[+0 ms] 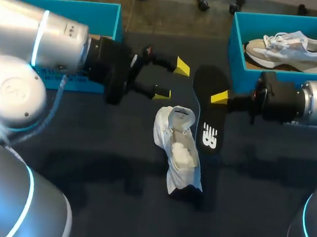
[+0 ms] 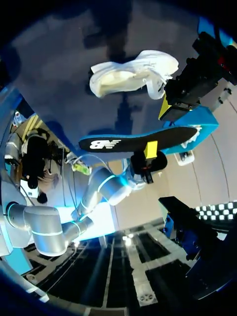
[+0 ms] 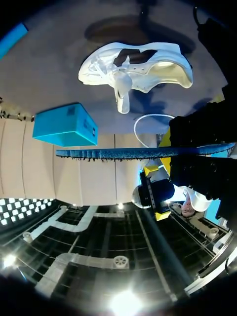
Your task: Take the shoe out of the shoebox, open the shoe tongue, remove and reinsert the insole, then place the shoe into the shoebox
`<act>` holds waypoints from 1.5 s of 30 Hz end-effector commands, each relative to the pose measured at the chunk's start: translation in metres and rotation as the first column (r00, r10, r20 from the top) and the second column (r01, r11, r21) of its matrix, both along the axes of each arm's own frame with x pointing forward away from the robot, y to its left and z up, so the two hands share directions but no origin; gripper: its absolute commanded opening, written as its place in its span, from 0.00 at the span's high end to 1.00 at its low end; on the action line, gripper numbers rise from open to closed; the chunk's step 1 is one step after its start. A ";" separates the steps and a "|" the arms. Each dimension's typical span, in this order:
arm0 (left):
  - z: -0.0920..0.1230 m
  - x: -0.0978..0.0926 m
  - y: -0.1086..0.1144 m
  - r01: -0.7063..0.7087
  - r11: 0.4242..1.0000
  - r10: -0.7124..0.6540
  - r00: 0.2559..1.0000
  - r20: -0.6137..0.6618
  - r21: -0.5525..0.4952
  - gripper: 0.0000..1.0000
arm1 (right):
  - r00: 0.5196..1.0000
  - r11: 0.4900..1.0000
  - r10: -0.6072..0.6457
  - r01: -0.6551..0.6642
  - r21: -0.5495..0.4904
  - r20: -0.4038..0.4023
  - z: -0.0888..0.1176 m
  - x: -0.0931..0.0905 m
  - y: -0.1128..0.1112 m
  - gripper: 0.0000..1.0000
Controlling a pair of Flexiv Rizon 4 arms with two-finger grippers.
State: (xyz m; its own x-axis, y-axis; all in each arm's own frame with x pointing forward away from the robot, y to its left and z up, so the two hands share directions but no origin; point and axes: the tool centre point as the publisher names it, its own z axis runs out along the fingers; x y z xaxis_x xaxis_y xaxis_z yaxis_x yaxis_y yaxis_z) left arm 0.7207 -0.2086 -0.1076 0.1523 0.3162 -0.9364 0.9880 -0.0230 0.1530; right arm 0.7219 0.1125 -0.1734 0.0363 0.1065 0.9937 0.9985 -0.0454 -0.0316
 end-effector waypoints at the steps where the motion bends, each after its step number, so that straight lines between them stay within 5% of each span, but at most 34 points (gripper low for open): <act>1: -0.006 -0.004 0.000 0.022 0.948 -0.024 1.000 0.000 -0.317 0.00 | 1.000 1.000 -0.006 0.006 -0.013 -0.005 0.006 -0.003 -0.002 1.00; 19: -0.009 -0.003 -0.001 0.005 0.961 -0.007 1.000 -0.004 -0.278 0.00 | 1.000 1.000 -0.017 0.016 0.013 0.011 0.000 -0.004 -0.002 1.00; 31: -0.038 0.011 -0.003 -0.024 0.962 0.026 1.000 0.002 -0.271 0.00 | 0.999 1.000 -0.017 0.017 0.015 0.030 0.008 -0.010 0.007 1.00; 43: -0.049 0.025 -0.032 -0.087 0.944 0.089 0.996 -0.009 -0.319 0.00 | 1.000 0.999 0.011 -0.012 0.032 0.026 0.011 -0.016 0.027 1.00; 45: -0.051 0.026 -0.038 -0.098 0.940 0.098 0.995 -0.016 -0.327 0.10 | 0.999 0.999 0.012 -0.013 0.035 0.029 0.010 -0.016 0.029 1.00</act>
